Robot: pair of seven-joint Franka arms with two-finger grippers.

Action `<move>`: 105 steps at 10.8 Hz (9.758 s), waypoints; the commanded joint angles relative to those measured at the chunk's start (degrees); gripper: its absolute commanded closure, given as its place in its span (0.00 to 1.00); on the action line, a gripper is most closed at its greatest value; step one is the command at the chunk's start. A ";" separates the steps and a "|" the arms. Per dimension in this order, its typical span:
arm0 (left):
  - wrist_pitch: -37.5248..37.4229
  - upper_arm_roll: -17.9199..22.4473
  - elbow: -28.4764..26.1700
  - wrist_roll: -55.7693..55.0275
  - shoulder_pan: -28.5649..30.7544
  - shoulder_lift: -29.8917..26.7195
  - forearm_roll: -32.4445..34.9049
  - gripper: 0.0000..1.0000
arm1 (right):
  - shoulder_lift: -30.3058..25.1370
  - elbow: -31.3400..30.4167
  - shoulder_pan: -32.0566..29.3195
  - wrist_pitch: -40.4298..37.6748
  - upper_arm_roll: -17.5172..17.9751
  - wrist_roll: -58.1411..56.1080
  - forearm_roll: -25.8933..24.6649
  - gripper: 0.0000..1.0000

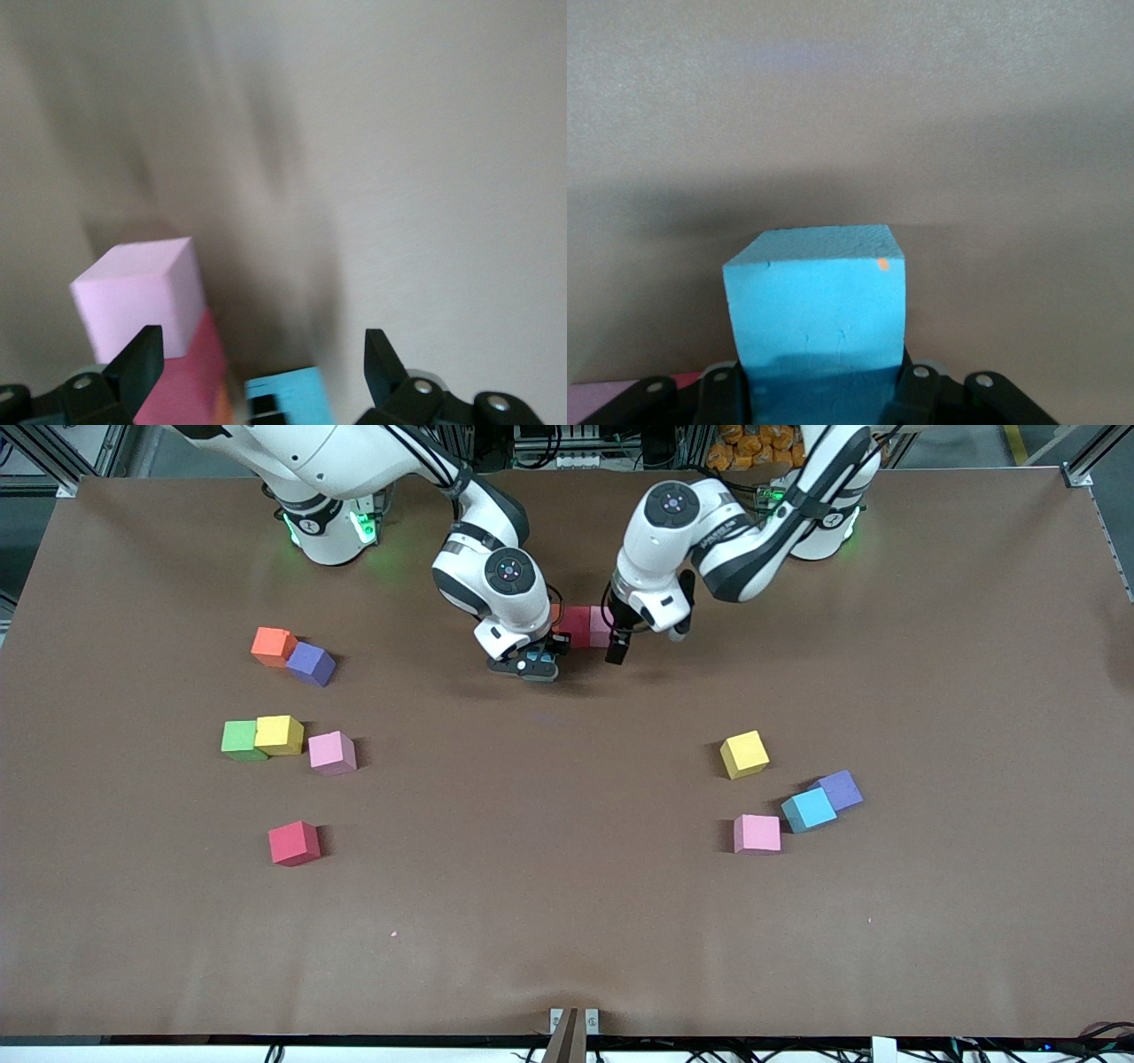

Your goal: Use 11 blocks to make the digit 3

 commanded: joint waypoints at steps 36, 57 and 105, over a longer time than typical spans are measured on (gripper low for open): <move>-25.37 11.74 21.47 78.43 12.49 21.18 15.90 0.08 | -8.84 3.40 -23.19 -9.34 -15.98 -69.30 12.54 0.00; -32.66 10.60 32.10 69.20 8.89 19.78 13.71 0.61 | -9.81 -4.25 -32.09 -5.47 -19.76 -71.40 13.28 0.00; -33.19 10.51 34.83 68.93 7.84 20.39 12.82 0.62 | 2.67 11.58 11.51 0.48 -18.09 -23.13 12.67 0.66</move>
